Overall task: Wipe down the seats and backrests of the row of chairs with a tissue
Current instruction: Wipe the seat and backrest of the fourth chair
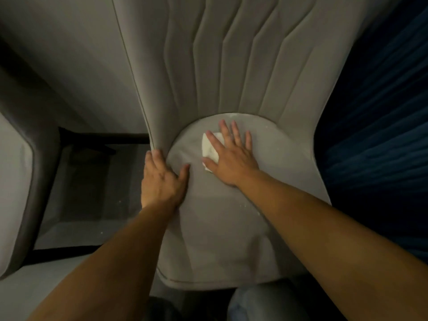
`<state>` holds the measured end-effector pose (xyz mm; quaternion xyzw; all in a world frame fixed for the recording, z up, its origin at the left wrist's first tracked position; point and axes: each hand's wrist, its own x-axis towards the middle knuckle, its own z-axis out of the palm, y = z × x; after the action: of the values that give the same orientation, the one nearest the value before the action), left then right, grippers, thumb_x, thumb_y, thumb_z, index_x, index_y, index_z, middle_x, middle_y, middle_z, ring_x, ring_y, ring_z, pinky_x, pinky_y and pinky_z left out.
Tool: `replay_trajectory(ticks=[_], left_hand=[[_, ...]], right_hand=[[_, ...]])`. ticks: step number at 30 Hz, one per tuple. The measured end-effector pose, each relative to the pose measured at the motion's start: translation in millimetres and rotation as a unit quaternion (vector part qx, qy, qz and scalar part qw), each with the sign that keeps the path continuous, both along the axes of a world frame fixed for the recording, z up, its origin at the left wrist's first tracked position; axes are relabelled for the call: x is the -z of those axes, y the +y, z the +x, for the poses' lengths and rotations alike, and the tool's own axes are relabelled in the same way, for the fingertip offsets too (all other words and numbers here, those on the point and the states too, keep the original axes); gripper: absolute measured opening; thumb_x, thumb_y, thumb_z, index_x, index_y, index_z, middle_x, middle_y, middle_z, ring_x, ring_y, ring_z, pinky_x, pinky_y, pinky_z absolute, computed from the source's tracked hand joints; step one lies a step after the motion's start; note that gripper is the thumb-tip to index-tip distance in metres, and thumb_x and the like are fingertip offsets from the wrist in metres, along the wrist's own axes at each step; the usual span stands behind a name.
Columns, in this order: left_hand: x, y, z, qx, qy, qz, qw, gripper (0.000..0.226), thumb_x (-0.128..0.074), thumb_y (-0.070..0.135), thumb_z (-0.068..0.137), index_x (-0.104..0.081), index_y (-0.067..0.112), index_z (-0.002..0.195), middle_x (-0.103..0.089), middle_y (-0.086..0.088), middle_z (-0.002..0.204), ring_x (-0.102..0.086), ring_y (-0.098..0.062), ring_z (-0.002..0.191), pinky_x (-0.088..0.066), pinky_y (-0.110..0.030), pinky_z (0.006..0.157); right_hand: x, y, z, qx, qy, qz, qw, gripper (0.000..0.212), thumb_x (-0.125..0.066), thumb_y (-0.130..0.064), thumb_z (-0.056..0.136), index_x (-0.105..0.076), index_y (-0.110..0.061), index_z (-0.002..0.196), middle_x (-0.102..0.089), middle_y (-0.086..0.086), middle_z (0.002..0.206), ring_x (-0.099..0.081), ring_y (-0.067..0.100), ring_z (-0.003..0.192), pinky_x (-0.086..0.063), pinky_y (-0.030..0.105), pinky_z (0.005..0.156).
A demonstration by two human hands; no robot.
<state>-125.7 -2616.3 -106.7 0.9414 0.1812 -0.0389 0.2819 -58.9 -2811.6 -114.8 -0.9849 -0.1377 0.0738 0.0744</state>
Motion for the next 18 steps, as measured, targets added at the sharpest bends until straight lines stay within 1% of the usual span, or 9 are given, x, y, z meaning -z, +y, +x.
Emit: replay_trajectory(ticks=[3, 6, 8, 10, 11, 12, 13, 15, 18], left_hand=[[10.2, -7.7, 10.4, -0.066, -0.071, -0.017, 0.995, 0.083, -0.054, 0.072, 0.08, -0.012, 0.04, 0.144, -0.041, 0.0, 0.146, -0.055, -0.031, 0.118, -0.048, -0.051, 0.09], [16.2, 4.3, 28.4, -0.197, -0.083, -0.07, 0.974, 0.111, -0.063, 0.069, 0.075, 0.008, 0.034, 0.152, -0.06, -0.011, 0.129, -0.06, -0.037, 0.109, -0.045, -0.049, 0.092], [16.7, 16.2, 43.3, -0.247, -0.056, -0.078, 0.964, 0.123, -0.068, 0.07, 0.069, 0.008, 0.023, 0.154, -0.064, -0.011, 0.122, -0.059, -0.037, 0.111, -0.043, -0.046, 0.093], [18.2, 18.1, 48.8, -0.197, -0.047, -0.028, 0.979, 0.101, -0.065, 0.07, 0.073, -0.022, 0.022, 0.15, -0.065, -0.009, 0.119, -0.06, -0.036, 0.108, -0.046, -0.045, 0.085], [19.5, 16.5, 49.6, -0.168, -0.047, -0.009, 0.985, 0.081, -0.063, 0.069, 0.076, -0.039, 0.022, 0.137, -0.066, -0.01, 0.115, -0.06, -0.035, 0.103, -0.045, -0.043, 0.079], [19.7, 15.0, 51.5, -0.15, -0.044, -0.009, 0.988, 0.064, -0.06, 0.067, 0.08, -0.048, 0.02, 0.121, -0.066, -0.012, 0.11, -0.06, -0.035, 0.096, -0.043, -0.04, 0.073], [19.2, 15.3, 55.1, -0.141, -0.039, -0.024, 0.989, 0.054, -0.06, 0.064, 0.082, -0.049, 0.018, 0.109, -0.065, -0.013, 0.108, -0.059, -0.034, 0.091, -0.039, -0.037, 0.069], [15.1, 21.2, 64.4, -0.125, -0.037, -0.058, 0.99, 0.049, -0.064, 0.061, 0.082, -0.044, 0.018, 0.095, -0.064, -0.014, 0.105, -0.058, -0.034, 0.091, -0.035, -0.035, 0.069], [12.1, 28.1, 70.9, -0.098, -0.087, -0.05, 0.99, 0.056, -0.071, 0.065, 0.073, -0.044, 0.02, 0.091, -0.064, -0.01, 0.096, -0.059, -0.034, 0.092, -0.036, -0.034, 0.067]], right_hand=[[7.6, 16.6, 25.1, 0.004, -0.071, 0.034, 0.997, 0.064, -0.038, -0.059, 0.094, -0.029, -0.038, 0.153, -0.011, 0.005, 0.166, -0.003, 0.027, 0.153, 0.003, 0.059, 0.119], [12.0, 25.9, 31.5, -0.01, -0.125, 0.068, 0.99, 0.052, -0.046, -0.05, 0.095, -0.049, -0.03, 0.143, -0.045, 0.003, 0.148, -0.034, 0.026, 0.14, -0.017, 0.053, 0.117], [10.9, 23.3, 31.3, -0.008, -0.131, 0.085, 0.988, 0.052, -0.048, -0.055, 0.094, -0.052, -0.029, 0.138, -0.052, 0.001, 0.139, -0.042, 0.024, 0.133, -0.023, 0.049, 0.113], [7.4, 20.9, 30.1, -0.007, -0.109, 0.068, 0.992, 0.059, -0.043, -0.064, 0.093, -0.05, -0.03, 0.14, -0.049, 0.0, 0.143, -0.038, 0.022, 0.136, -0.02, 0.052, 0.115], [5.0, 20.5, 30.1, -0.009, -0.089, 0.054, 0.995, 0.064, -0.038, -0.069, 0.092, -0.047, -0.031, 0.143, -0.044, 0.0, 0.149, -0.033, 0.022, 0.14, -0.016, 0.055, 0.116], [2.5, 20.1, 30.2, -0.01, -0.068, 0.045, 0.997, 0.069, -0.034, -0.072, 0.091, -0.043, -0.032, 0.146, -0.037, 0.0, 0.154, -0.027, 0.023, 0.145, -0.012, 0.057, 0.118], [0.7, 19.8, 30.3, -0.007, -0.05, 0.04, 0.998, 0.074, -0.031, -0.075, 0.089, -0.039, -0.032, 0.149, -0.03, 0.001, 0.159, -0.02, 0.023, 0.148, -0.007, 0.058, 0.119], [-2.8, 17.9, 31.1, -0.001, -0.04, 0.03, 0.999, 0.083, -0.031, -0.08, 0.085, -0.035, -0.032, 0.152, -0.019, 0.0, 0.164, -0.008, 0.022, 0.152, 0.0, 0.059, 0.12], [-2.8, 20.2, 27.0, -0.001, -0.075, 0.008, 0.997, 0.079, -0.036, -0.074, 0.088, -0.035, -0.028, 0.152, -0.023, 0.001, 0.163, -0.013, 0.023, 0.151, -0.002, 0.057, 0.12]])
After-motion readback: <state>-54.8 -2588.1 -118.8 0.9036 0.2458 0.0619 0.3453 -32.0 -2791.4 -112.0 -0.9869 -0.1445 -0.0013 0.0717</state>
